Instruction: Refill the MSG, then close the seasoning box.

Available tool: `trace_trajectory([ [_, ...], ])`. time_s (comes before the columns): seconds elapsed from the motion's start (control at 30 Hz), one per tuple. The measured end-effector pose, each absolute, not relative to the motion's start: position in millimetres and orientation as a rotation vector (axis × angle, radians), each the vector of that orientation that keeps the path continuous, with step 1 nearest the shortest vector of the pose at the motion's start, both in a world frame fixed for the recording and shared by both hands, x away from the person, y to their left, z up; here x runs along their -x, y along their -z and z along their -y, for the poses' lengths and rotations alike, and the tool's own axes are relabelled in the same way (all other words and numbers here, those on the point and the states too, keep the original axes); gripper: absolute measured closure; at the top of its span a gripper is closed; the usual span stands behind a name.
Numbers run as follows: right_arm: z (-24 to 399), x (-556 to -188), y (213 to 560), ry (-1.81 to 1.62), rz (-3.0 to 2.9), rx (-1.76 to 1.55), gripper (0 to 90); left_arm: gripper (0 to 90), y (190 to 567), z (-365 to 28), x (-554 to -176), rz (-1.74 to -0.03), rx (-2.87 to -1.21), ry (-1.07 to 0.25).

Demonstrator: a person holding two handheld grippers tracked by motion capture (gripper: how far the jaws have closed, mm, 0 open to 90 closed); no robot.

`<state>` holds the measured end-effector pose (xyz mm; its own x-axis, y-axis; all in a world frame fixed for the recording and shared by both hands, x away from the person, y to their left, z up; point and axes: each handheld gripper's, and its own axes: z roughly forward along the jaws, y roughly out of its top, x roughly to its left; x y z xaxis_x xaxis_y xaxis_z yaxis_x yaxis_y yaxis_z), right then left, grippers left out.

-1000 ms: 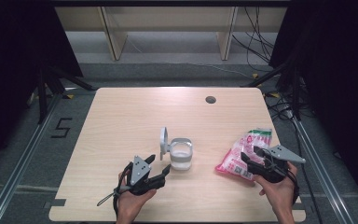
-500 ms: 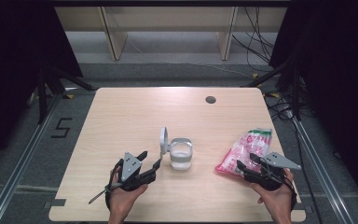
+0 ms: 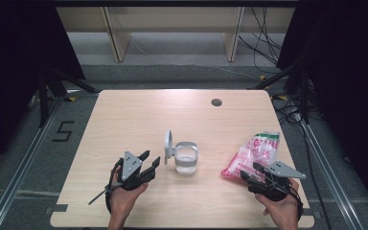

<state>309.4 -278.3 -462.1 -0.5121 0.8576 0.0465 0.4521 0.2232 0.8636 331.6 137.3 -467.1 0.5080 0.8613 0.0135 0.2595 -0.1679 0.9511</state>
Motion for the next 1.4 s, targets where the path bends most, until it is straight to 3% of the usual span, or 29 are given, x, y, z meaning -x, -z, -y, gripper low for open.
trace_trajectory([
  [0.23, 274, -306, 464, -1.227, -2.075, -1.193, 40.4, 59.0, 467, -138, -339, -0.959, -1.698, -0.709],
  [0.67, 268, -302, 464, -1.215, -2.110, -1.159, 40.4, 88.5, 461, -136, -346, -0.891, -1.706, -0.713],
  [1.4, 261, -298, 467, -1.228, -2.148, -1.199, 38.5, 89.2, 445, -119, -348, -0.813, -1.717, -0.697],
])
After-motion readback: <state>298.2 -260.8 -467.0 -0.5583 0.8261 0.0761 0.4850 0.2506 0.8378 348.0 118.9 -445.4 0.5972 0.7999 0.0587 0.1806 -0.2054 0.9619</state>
